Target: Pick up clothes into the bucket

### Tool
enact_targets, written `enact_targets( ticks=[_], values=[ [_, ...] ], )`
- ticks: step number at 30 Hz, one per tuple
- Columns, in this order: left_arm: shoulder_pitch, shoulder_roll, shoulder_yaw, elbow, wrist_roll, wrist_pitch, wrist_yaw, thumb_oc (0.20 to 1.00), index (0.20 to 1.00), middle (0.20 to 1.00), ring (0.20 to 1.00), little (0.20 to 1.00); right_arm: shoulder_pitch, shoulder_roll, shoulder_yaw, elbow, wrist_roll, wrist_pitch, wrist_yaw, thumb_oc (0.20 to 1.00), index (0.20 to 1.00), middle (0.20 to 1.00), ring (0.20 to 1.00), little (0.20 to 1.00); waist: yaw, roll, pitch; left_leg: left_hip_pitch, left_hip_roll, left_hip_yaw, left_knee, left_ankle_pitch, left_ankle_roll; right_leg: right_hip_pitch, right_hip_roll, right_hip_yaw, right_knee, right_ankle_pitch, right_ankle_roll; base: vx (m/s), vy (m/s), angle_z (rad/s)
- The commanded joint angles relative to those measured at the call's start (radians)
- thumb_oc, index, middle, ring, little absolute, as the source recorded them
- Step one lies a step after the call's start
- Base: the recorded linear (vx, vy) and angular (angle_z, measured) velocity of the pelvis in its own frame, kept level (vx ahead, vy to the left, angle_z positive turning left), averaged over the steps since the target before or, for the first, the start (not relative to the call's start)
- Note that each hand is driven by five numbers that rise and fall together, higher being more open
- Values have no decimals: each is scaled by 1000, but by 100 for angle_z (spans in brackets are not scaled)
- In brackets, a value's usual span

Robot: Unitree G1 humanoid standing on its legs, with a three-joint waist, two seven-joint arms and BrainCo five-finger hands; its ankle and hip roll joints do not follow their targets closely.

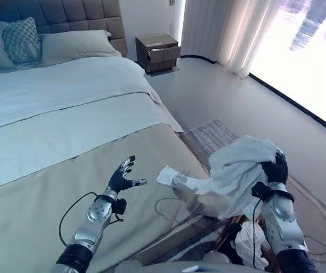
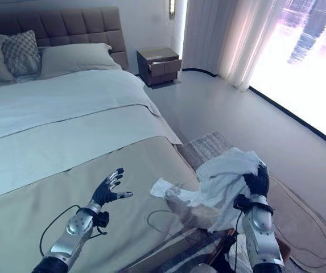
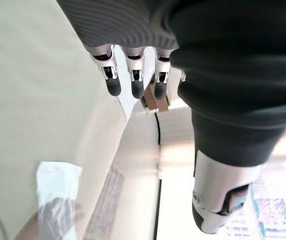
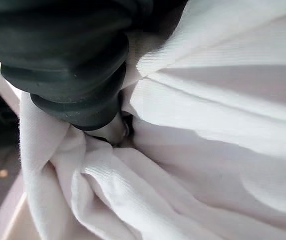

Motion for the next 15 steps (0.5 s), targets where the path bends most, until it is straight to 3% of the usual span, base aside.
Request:
enact_targets(
  ticks=[1, 2, 4, 6, 7, 8, 11, 15],
  values=[
    [-44, -18, 14, -67, -63, -61, -15, 1000, 1000, 1000, 1000, 1000, -74, -31, -25, -96, -7, -57, 0, 200, 200, 200, 200, 200, -25, -8, -66, -114, -40, -35, 100, -51, 59, 31, -75, 31, -148, 254, 63, -122, -298, -65],
    [-45, -14, 16, -63, -63, -61, -12, 1000, 1000, 1000, 1000, 1000, -87, -29, -12, -91, 7, -51, -1, 200, 200, 200, 200, 200, -22, -15, -74, -125, -23, -30, 114, -46, 47, 37, -60, 63, -210, 263, 78, -33, -153, -51],
    [-45, -14, 17, -63, -63, -61, -12, 1000, 1000, 1000, 1000, 1000, -87, -29, -12, -91, 8, -51, -1, 200, 200, 200, 200, 200, -21, -15, -74, -126, -21, -29, 115, -47, 46, 37, -58, 64, -213, 265, 77, -31, -150, -69],
    [-53, -14, 30, -59, -69, -61, 0, 1000, 1000, 1000, 1000, 1000, -95, -24, 12, -95, 21, -46, 10, 200, 200, 200, 200, 200, -11, -17, -77, -137, 31, -25, 131, -19, 15, 48, -5, 80, -250, 191, 79, -25, -312, -63],
    [-52, -14, 30, -59, -69, -61, 0, 1000, 1000, 1000, 1000, 1000, -95, -24, 12, -95, 22, -46, 10, 200, 200, 200, 200, 200, -11, -16, -77, -138, 32, -26, 131, -19, 14, 48, -4, 80, -250, 190, 78, 1, -342, -41],
    [-58, -19, 33, -63, -86, -64, 3, 1000, 1000, 1000, 1000, 1000, -87, -36, 12, -89, -3, -39, 5, 200, 200, 200, 200, 200, -14, -5, -69, -143, 67, -41, 135, 5, -6, 57, 32, 77, -249, 144, 61, -4, -183, -24],
    [-61, -26, 32, -72, -96, -64, 1, 1000, 1000, 1000, 1000, 1000, -81, -46, 4, -89, -26, -34, -6, 200, 200, 200, 200, 200, -19, 6, -59, -146, 92, -63, 129, 26, -20, 67, 66, 81, -245, 108, 43, -10, -217, 3],
    [-71, -45, 31, -74, -113, -62, 8, 1000, 1000, 1000, 1000, 1000, -80, -51, 1, -75, -24, -41, -24, 200, 200, 200, 200, 200, -31, 36, -33, -144, 171, -103, 107, 92, -64, 89, 156, 78, -244, 46, 0, -15, -240, 19]
  ],
)
